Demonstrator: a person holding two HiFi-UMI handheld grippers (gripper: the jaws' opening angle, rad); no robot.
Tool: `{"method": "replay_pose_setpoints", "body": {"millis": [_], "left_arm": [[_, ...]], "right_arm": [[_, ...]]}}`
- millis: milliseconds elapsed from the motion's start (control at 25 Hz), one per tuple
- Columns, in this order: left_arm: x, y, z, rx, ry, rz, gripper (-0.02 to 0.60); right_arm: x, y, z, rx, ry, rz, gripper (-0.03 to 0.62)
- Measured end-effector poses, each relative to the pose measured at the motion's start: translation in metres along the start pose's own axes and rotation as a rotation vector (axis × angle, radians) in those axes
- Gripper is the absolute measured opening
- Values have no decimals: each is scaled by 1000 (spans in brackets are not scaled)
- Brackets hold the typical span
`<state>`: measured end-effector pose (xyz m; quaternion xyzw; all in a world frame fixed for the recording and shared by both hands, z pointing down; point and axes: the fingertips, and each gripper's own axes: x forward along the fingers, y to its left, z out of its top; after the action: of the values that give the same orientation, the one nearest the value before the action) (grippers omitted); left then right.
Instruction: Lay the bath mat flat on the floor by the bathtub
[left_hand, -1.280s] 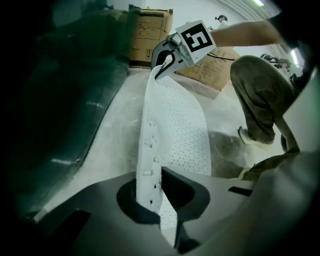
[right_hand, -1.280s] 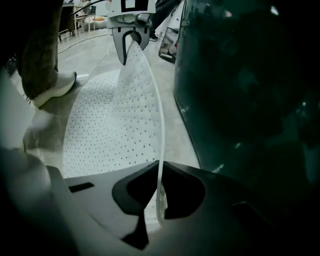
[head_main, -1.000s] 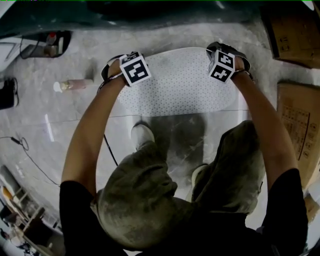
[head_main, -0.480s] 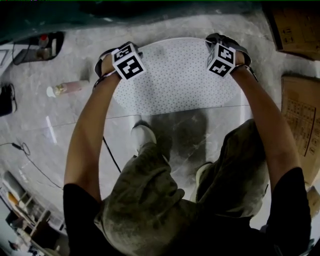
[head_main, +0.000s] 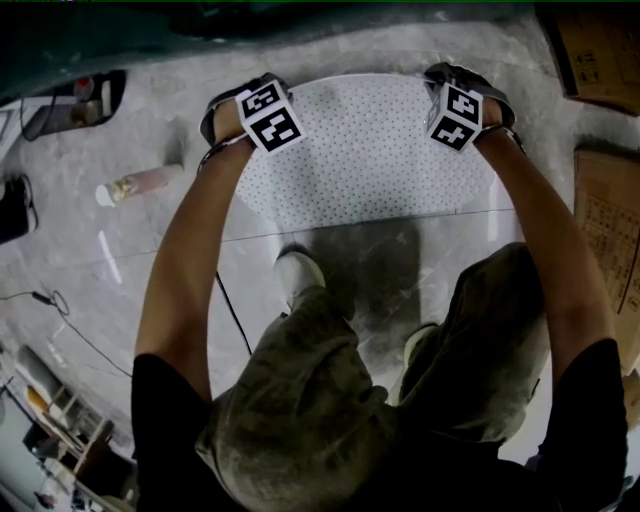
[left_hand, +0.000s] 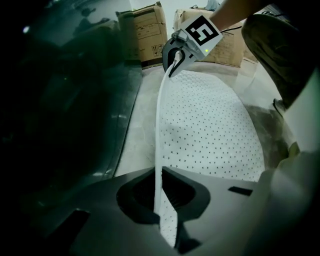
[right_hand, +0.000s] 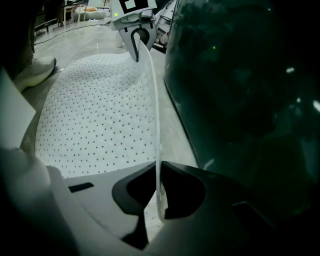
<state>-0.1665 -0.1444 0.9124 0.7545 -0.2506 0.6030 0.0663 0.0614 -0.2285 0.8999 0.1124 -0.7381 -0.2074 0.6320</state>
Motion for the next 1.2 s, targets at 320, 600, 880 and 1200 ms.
{"method": "replay_pose_setpoints", "body": {"millis": [320, 600, 880, 1200], "left_arm": [[16, 4, -6, 9, -42, 41, 46], [8, -4, -34, -176, -77, 40, 185], [-1, -34, -49, -212, -51, 34, 204], [-17, -61, -43, -263, -111, 32, 210]], "right_arm": [[30, 6, -3, 75, 13, -25, 31], [29, -3, 12, 100, -16, -79, 114], [14, 1, 12, 117, -27, -99, 189], [-4, -2, -4, 342, -78, -41, 189]]}}
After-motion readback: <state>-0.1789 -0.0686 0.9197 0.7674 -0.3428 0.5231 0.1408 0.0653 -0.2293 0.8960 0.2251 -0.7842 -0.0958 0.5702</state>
